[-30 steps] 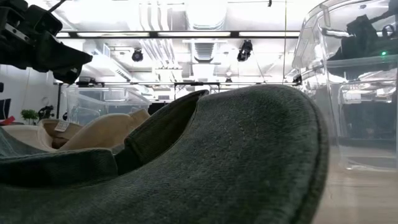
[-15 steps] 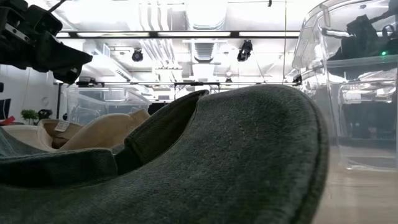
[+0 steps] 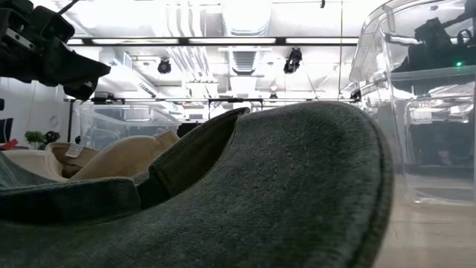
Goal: Pick & Place hat
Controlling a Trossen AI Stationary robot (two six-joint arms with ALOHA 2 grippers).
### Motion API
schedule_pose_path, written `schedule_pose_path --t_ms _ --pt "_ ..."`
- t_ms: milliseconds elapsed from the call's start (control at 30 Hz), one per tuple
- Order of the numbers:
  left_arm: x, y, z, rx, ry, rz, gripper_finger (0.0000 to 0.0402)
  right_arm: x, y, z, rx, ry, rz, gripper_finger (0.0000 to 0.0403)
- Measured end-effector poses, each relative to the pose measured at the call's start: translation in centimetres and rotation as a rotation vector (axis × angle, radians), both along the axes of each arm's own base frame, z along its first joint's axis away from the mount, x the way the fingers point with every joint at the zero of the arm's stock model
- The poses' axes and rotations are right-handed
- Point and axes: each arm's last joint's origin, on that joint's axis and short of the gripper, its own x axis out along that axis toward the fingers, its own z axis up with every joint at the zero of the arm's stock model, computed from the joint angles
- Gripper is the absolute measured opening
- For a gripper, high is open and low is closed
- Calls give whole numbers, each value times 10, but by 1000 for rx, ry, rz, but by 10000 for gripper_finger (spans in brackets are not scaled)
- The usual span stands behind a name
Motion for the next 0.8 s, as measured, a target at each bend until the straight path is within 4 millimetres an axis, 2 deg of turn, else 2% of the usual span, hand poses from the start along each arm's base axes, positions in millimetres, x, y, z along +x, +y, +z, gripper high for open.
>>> schedule_pose_path --t_ms 133,300,533,800 --pt "0 0 0 0 0 0 0 0 0 2 -87 47 -3 9" --pt "0 0 0 0 0 0 0 0 0 2 -94 51 -2 9" --pt "0 0 0 0 0 0 0 0 0 4 182 -176 20 9" --pt "0 0 0 0 1 0 0 0 0 4 326 -287 27 9"
